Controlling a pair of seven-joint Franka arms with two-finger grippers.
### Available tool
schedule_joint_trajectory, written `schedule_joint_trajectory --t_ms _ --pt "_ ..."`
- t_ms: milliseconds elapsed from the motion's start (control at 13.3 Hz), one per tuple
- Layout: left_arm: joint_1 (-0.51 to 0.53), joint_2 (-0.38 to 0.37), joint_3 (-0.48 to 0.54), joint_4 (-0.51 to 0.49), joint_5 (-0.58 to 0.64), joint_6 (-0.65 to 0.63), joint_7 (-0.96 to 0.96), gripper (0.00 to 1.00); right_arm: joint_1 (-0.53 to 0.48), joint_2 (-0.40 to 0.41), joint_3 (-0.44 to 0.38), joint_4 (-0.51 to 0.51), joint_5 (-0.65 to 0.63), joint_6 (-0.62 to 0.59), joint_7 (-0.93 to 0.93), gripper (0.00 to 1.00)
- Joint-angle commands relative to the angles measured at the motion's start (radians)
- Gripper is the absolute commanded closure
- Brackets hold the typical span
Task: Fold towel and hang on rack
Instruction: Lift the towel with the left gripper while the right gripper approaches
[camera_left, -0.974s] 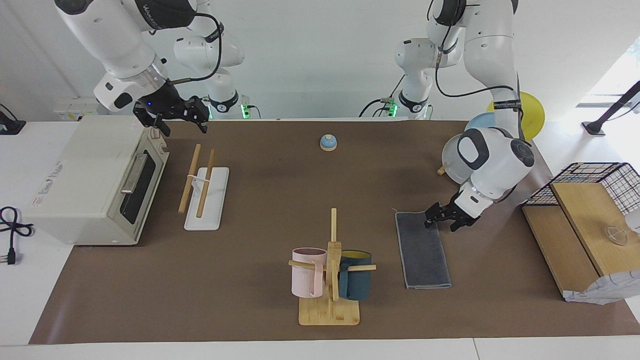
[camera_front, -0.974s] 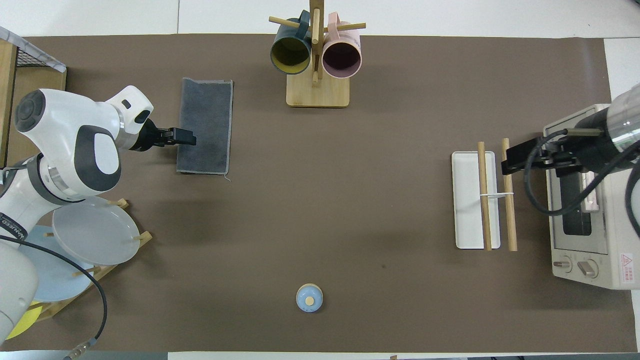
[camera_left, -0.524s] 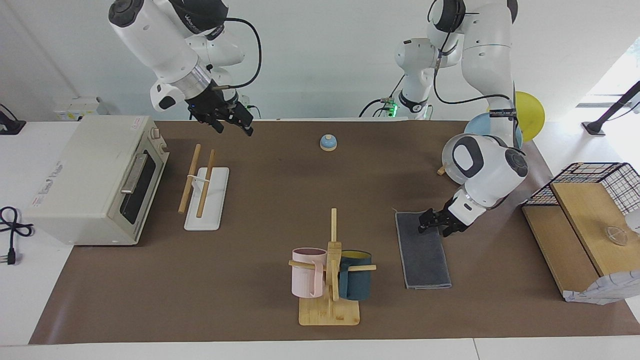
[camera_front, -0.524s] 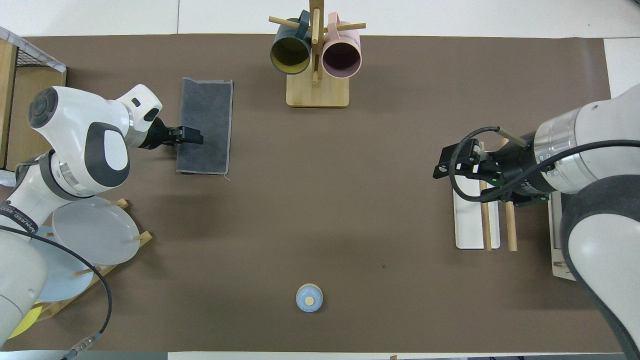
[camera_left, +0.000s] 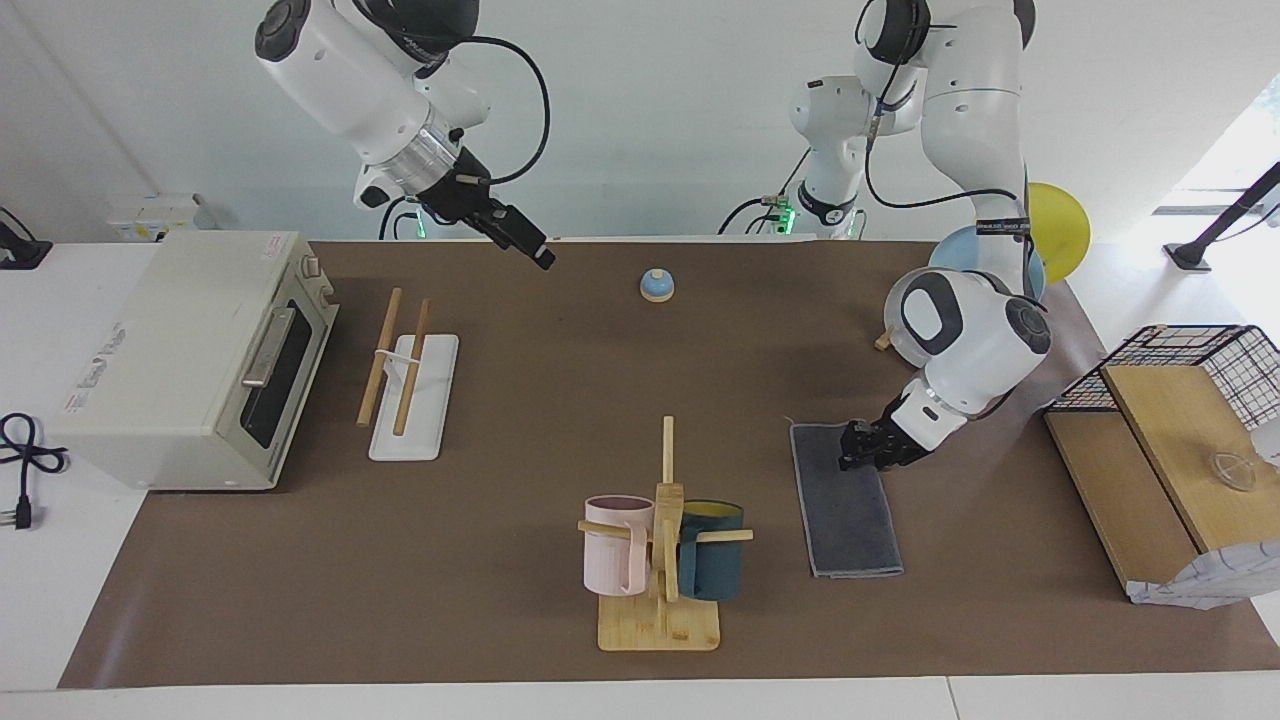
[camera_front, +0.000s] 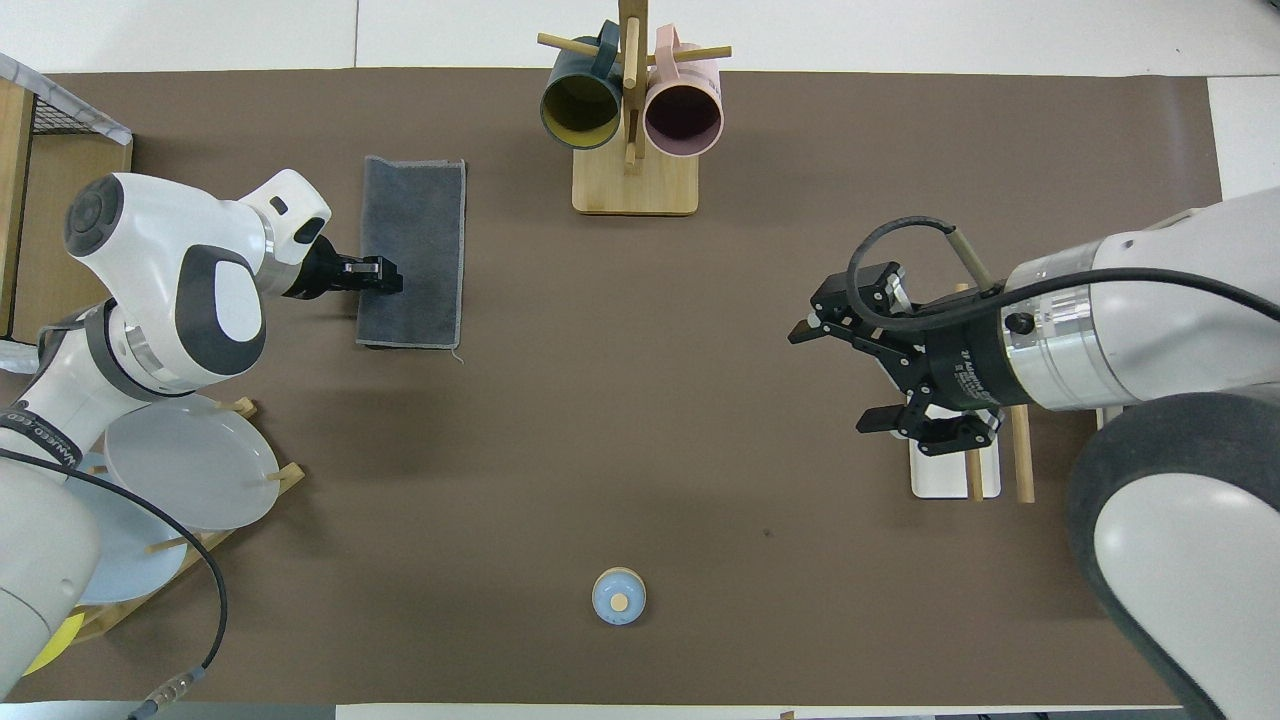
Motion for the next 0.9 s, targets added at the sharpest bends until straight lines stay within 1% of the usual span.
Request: schedule_joint_trajectory --t_ms 0,75,150,225,375,599,749,824 --pt "0.0 0.013 0.004 0.005 -0.012 0.01 0.013 0.77 0.032 -0.039 -0.002 -0.064 0.077 0.095 0.157 0.0" --pt "0.001 0.013 0.004 0.005 -0.009 0.01 0.013 0.8 0.059 -0.039 -0.002 -0.07 0.08 0.12 0.199 0.0" --pt "0.003 0.013 0.004 0.005 -0.009 0.01 0.013 0.89 0.075 -0.039 -0.002 -0.07 0.082 0.14 0.257 0.0" --pt "0.003 0.013 0.005 0.005 -0.009 0.01 0.013 1.0 0.096 -0.033 -0.002 -0.071 0.088 0.165 0.306 0.0" --pt "0.007 0.013 0.005 0.004 -0.009 0.007 0.01 1.0 0.113 -0.022 -0.002 -0.07 0.132 0.195 0.343 0.0" --pt "0.009 0.011 0.007 0.013 -0.009 -0.005 -0.001 1.0 0.162 -0.003 -0.002 -0.07 0.145 0.255 0.401 0.0" --pt "0.011 0.004 0.007 0.033 -0.009 -0.036 -0.071 1.0 0.202 0.024 -0.002 -0.07 0.145 0.309 0.428 0.0" --pt "0.009 -0.002 0.008 0.063 -0.003 -0.086 -0.148 1.0 0.225 0.029 -0.002 -0.07 0.145 0.335 0.429 0.0"
